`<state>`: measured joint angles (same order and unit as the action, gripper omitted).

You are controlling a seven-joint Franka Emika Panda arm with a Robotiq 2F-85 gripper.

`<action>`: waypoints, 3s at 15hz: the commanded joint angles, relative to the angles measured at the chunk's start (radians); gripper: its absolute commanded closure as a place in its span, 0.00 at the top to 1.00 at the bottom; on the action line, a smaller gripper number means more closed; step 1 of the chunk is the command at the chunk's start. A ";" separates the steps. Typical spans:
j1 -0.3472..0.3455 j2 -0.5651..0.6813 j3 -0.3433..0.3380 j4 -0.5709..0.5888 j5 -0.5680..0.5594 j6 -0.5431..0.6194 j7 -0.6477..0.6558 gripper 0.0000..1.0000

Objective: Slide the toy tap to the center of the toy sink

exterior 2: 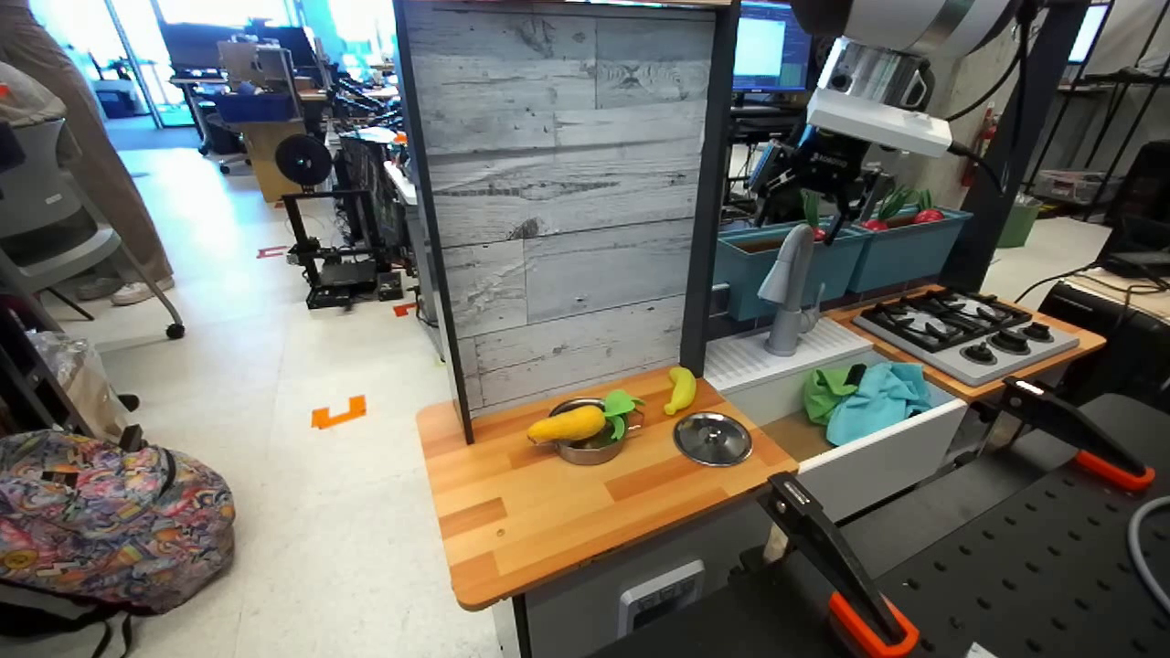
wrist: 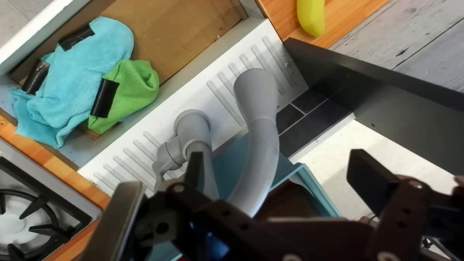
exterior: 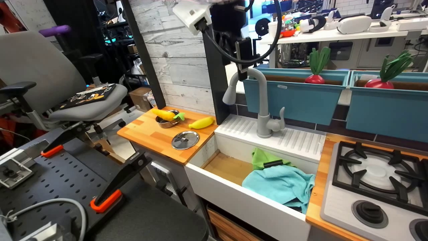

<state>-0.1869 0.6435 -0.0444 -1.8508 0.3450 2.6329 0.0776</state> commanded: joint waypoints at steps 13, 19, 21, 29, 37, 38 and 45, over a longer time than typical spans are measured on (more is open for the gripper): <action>-0.005 0.063 0.014 0.057 -0.012 -0.008 0.021 0.30; -0.015 0.037 0.004 0.021 -0.021 -0.012 0.004 0.02; -0.019 0.026 -0.004 0.007 -0.029 -0.016 -0.003 0.02; -0.058 -0.027 -0.053 -0.038 -0.102 -0.097 -0.098 0.02; -0.098 -0.036 -0.085 -0.022 -0.169 -0.136 -0.207 0.02; -0.101 -0.040 -0.091 -0.021 -0.187 -0.151 -0.227 0.02; -0.085 -0.031 -0.113 -0.007 -0.285 -0.168 -0.263 0.34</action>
<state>-0.2489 0.6534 -0.0893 -1.8496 0.1532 2.5092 -0.1559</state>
